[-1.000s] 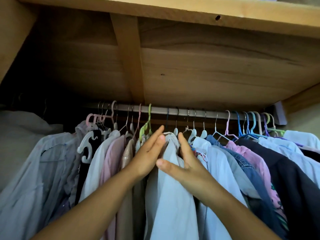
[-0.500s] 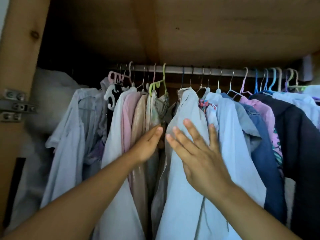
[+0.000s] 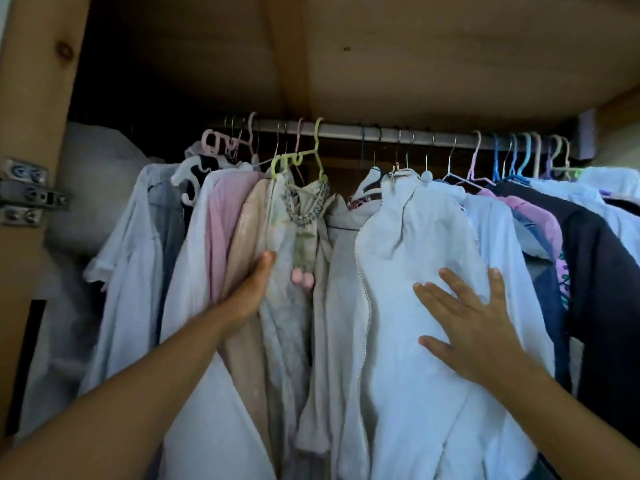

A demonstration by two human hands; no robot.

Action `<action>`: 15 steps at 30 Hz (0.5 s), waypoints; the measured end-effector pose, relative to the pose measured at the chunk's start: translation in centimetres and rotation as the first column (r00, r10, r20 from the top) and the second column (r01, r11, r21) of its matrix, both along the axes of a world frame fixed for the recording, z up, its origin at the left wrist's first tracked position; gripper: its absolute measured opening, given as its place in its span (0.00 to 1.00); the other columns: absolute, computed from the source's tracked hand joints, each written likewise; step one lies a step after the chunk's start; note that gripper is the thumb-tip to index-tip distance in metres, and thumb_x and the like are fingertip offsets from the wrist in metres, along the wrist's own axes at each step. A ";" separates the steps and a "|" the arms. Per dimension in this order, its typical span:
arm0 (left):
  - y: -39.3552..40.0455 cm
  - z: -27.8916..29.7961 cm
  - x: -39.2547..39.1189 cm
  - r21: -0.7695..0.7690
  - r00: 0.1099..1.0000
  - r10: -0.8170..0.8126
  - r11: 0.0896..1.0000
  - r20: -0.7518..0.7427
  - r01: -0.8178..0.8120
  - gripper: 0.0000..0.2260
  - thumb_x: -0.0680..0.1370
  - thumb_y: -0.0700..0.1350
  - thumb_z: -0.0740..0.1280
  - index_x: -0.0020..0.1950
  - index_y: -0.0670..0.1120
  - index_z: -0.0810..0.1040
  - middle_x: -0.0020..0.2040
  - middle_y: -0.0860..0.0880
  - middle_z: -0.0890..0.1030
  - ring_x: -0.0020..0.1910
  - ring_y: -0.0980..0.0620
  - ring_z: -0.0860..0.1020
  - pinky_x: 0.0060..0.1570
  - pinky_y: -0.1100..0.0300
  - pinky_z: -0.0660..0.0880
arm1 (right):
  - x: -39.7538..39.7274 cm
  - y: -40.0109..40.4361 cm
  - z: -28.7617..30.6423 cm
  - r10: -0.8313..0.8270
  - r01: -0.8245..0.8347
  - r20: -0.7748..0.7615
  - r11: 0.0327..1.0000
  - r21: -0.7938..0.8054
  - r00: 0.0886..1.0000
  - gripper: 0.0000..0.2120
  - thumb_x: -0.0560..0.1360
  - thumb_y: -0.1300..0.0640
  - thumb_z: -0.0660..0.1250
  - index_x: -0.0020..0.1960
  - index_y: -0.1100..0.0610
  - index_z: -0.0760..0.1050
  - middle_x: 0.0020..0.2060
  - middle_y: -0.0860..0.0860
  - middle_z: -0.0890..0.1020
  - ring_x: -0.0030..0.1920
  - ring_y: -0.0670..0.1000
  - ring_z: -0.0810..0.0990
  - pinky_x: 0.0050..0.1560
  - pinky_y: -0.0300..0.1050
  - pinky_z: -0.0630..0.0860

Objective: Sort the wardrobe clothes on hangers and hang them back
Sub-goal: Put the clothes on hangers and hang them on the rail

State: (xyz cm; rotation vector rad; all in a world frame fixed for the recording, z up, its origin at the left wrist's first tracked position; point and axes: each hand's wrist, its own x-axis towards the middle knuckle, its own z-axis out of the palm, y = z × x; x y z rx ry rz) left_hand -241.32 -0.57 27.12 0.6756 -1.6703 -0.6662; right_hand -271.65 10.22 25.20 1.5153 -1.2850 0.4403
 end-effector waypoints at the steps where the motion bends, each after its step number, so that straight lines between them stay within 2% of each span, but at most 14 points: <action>1: -0.3 0.0 0.8 0.004 1.000 0.000 1.000 0.017 0.000 0.25 0.80 0.58 0.42 0.72 0.50 0.62 0.68 0.58 0.63 0.67 0.58 0.62 0.61 0.76 0.58 | -0.3 -0.2 -0.1 -0.009 0.009 0.002 1.000 -0.016 1.000 0.33 0.66 0.41 0.55 0.66 0.56 0.73 0.57 0.52 0.82 0.67 0.54 0.66 0.68 0.70 0.46; 3: -0.7 -0.3 2.4 0.005 0.997 0.034 0.999 0.067 -0.035 0.35 0.73 0.64 0.42 0.75 0.49 0.59 0.75 0.54 0.58 0.73 0.57 0.57 0.69 0.66 0.52 | -0.7 -0.6 -0.2 -0.026 0.026 -0.002 0.999 -0.043 1.000 0.33 0.66 0.41 0.57 0.67 0.54 0.67 0.57 0.52 0.81 0.67 0.54 0.66 0.69 0.69 0.44; 7: -1.2 -0.7 3.6 -0.039 0.970 0.094 0.995 0.226 -0.087 0.30 0.79 0.61 0.42 0.76 0.47 0.58 0.76 0.53 0.55 0.69 0.63 0.53 0.66 0.70 0.47 | -0.5 -1.1 -0.6 -0.008 0.009 0.015 0.996 -0.086 1.000 0.38 0.60 0.45 0.67 0.68 0.53 0.66 0.58 0.53 0.81 0.67 0.55 0.66 0.69 0.68 0.42; 8: -1.4 -0.8 3.7 -0.095 0.943 0.142 0.988 0.300 -0.119 0.35 0.76 0.68 0.42 0.76 0.47 0.57 0.75 0.55 0.54 0.69 0.63 0.52 0.67 0.70 0.45 | -0.3 -1.1 -0.8 -0.003 0.005 0.020 0.995 -0.102 1.000 0.37 0.61 0.45 0.66 0.69 0.53 0.66 0.58 0.53 0.81 0.68 0.55 0.66 0.69 0.68 0.42; 9: -1.8 -1.0 3.8 -0.169 0.913 0.196 0.975 0.359 -0.143 0.46 0.69 0.77 0.40 0.76 0.48 0.57 0.73 0.57 0.53 0.70 0.63 0.50 0.68 0.69 0.44 | 0.0 -1.1 -0.9 0.000 0.003 0.024 0.993 -0.122 1.000 0.35 0.63 0.45 0.63 0.69 0.54 0.66 0.58 0.53 0.81 0.68 0.55 0.66 0.69 0.68 0.41; 10: -2.5 -1.3 4.0 -0.219 0.876 0.244 0.962 0.415 -0.164 0.54 0.61 0.82 0.38 0.76 0.48 0.56 0.71 0.59 0.52 0.71 0.63 0.49 0.69 0.67 0.42 | 0.3 -1.2 -1.0 -0.002 0.008 0.042 0.990 -0.140 0.999 0.33 0.65 0.44 0.60 0.69 0.55 0.67 0.58 0.53 0.81 0.68 0.55 0.66 0.69 0.68 0.40; 11: -3.1 -1.6 4.2 -0.253 0.844 0.278 0.951 0.458 -0.176 0.58 0.56 0.83 0.37 0.76 0.49 0.56 0.70 0.59 0.52 0.71 0.63 0.47 0.69 0.66 0.41 | 0.9 -1.4 -1.1 -0.001 0.013 0.075 0.987 -0.161 0.997 0.33 0.66 0.44 0.56 0.68 0.57 0.68 0.58 0.53 0.81 0.68 0.55 0.67 0.69 0.68 0.38; 15: -2.7 -2.7 3.5 -0.422 0.777 0.367 0.895 0.512 -0.144 0.54 0.59 0.82 0.35 0.75 0.52 0.59 0.72 0.60 0.52 0.73 0.62 0.41 0.71 0.64 0.39 | 4.5 -2.1 -1.0 0.008 0.045 0.227 0.973 -0.228 0.974 0.31 0.70 0.42 0.55 0.64 0.61 0.73 0.51 0.55 0.82 0.65 0.59 0.73 0.69 0.66 0.37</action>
